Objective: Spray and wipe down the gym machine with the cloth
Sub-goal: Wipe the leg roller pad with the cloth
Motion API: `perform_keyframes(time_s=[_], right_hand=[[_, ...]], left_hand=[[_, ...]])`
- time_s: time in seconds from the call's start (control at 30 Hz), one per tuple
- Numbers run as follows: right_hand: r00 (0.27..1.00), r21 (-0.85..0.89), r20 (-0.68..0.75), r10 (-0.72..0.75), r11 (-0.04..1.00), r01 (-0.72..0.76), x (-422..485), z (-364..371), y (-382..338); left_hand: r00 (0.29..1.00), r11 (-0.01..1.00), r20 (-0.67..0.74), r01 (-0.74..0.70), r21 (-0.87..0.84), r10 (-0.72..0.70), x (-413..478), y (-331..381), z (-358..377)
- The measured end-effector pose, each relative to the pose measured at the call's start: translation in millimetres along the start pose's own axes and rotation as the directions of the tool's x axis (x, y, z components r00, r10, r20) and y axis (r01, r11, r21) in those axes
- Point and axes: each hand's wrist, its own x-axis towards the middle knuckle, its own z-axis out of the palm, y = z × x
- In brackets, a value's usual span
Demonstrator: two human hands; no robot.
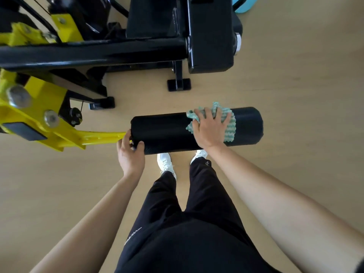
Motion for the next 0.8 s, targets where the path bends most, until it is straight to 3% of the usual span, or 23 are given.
perform_keyframes(time_s=[0.13,0.27,0.37,0.47,0.63,0.8], right_hand=[[0.971,-0.013,0.084,-0.222,0.975,0.224,-6,9,-71],[0.863,-0.037,0.157,-0.480,0.871,0.490,-17,20,-132],[0.825,-0.075,0.161,-0.542,0.827,0.557,-17,26,-132],[0.853,-0.123,0.105,-0.511,0.845,0.521,-13,25,-106],[0.942,-0.061,-0.011,-0.336,0.940,0.335,-8,14,-51],[0.993,-0.064,-0.062,-0.105,0.993,0.101,1,-1,27]], left_hand=[[1.000,1.000,-0.012,-0.007,-0.011,0.007,-5,-6,-5],[0.999,0.997,-0.016,0.050,-0.063,-0.051,-20,-13,-5],[0.994,0.994,-0.010,0.105,-0.040,-0.106,-26,-16,-5],[0.994,0.994,-0.006,0.108,0.002,-0.108,-22,-15,-7],[0.989,0.987,-0.019,0.148,0.068,-0.147,-17,-10,-11],[0.986,0.937,-0.100,0.158,0.311,-0.134,5,12,-12]])
